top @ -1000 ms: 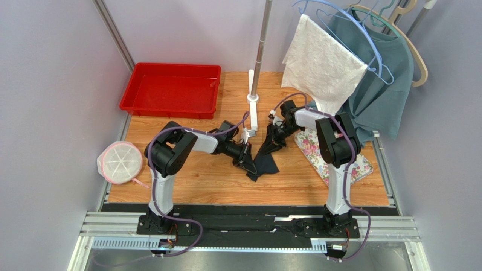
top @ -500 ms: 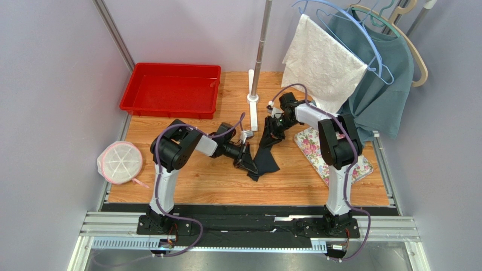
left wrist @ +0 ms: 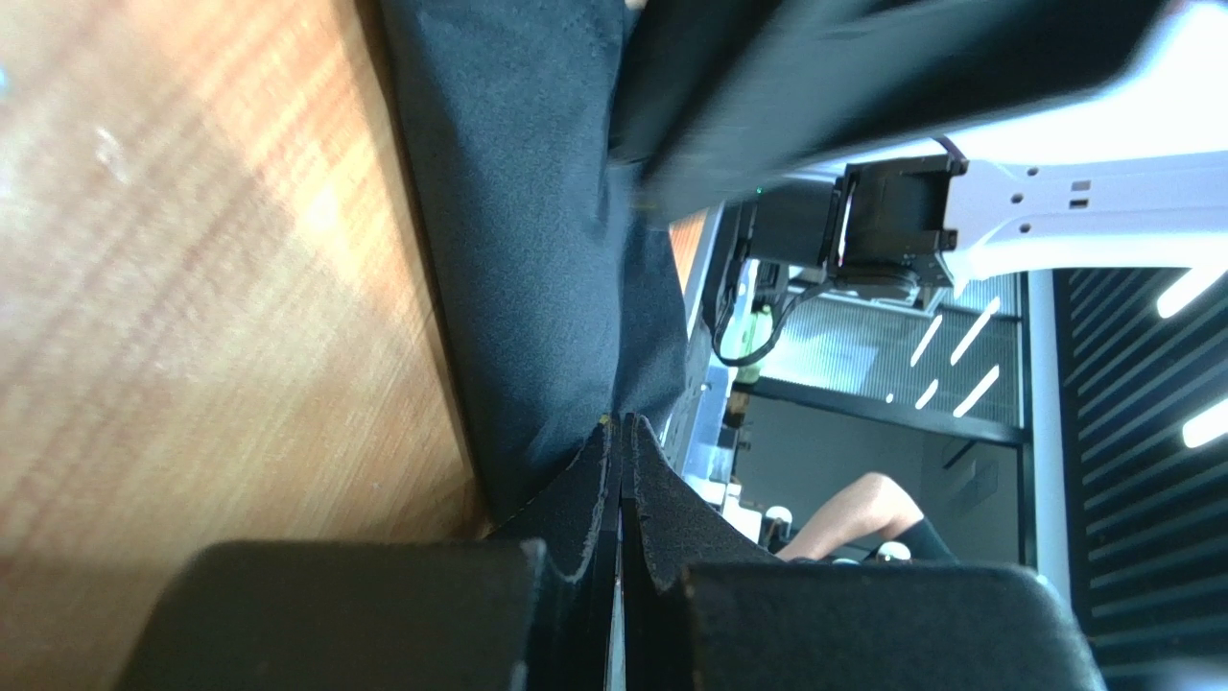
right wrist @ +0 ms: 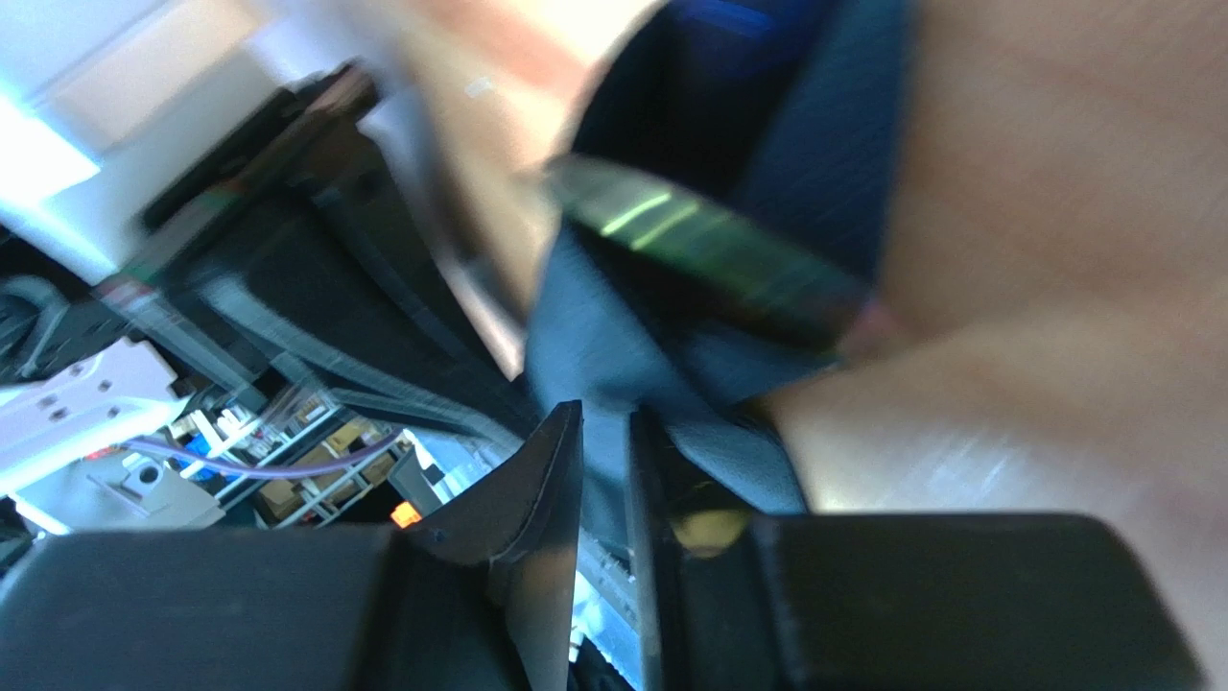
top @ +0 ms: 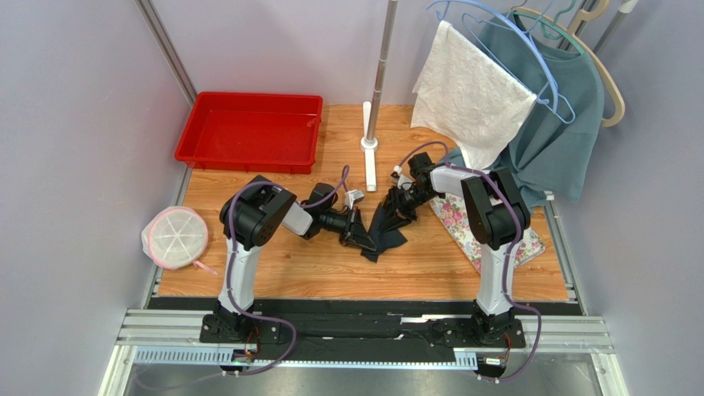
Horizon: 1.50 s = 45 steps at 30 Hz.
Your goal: Place the utensils on the paper napkin and roll it up
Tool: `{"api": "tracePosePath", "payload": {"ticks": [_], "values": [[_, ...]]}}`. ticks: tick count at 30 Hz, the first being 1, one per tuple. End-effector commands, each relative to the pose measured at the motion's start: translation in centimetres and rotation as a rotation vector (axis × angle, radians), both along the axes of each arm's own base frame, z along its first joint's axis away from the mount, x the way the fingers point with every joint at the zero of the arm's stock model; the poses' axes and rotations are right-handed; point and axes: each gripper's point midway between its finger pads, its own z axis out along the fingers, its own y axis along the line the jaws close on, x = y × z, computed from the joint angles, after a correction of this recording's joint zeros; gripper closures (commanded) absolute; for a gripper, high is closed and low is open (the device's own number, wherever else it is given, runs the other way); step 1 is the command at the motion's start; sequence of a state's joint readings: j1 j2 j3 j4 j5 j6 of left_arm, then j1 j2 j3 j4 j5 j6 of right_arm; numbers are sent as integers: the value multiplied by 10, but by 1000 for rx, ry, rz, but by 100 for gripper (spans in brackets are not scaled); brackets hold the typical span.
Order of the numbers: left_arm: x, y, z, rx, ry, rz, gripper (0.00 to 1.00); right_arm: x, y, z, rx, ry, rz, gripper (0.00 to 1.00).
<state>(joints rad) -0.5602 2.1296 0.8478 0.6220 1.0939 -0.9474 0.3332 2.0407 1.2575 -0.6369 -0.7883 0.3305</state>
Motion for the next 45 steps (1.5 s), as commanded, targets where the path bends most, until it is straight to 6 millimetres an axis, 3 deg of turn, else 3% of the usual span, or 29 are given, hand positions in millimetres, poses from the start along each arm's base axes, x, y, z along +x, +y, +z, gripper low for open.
{"api": "tracePosePath", "payload": {"ticks": [1,3,7,8,9,13,18,27,32,35,37,40,45], "values": [[24,5,-27,82,-62,146,100,16,4,-13,-7,-52,-1,79],[26,3,-12,34,-111,136,96,17,1,-18,-22,-60,8,79],[25,-2,39,-50,-260,74,76,14,-2,-23,-43,-60,25,80],[15,0,36,-3,-229,48,71,13,-4,-24,-50,-57,29,80],[19,-3,52,-13,-324,21,70,13,-4,-24,-53,-61,33,80],[3,-11,58,37,-364,-61,67,12,-7,-25,-64,-68,44,80],[-4,-15,31,88,-285,-96,71,15,-7,-26,-75,-76,48,80],[-24,1,-38,169,-103,-129,99,22,-12,-23,-91,-86,42,81],[-18,5,-50,140,-66,-86,100,35,-11,17,4,-115,-1,78],[-15,3,-51,127,-73,-77,100,43,0,55,105,-182,-25,77],[-12,1,-52,120,-84,-71,100,42,5,67,148,-183,-66,76],[-8,-1,-52,110,-83,-50,100,38,19,66,189,-182,-49,76],[-2,-2,-50,84,-73,-9,100,24,28,36,196,-81,-60,78]]}}
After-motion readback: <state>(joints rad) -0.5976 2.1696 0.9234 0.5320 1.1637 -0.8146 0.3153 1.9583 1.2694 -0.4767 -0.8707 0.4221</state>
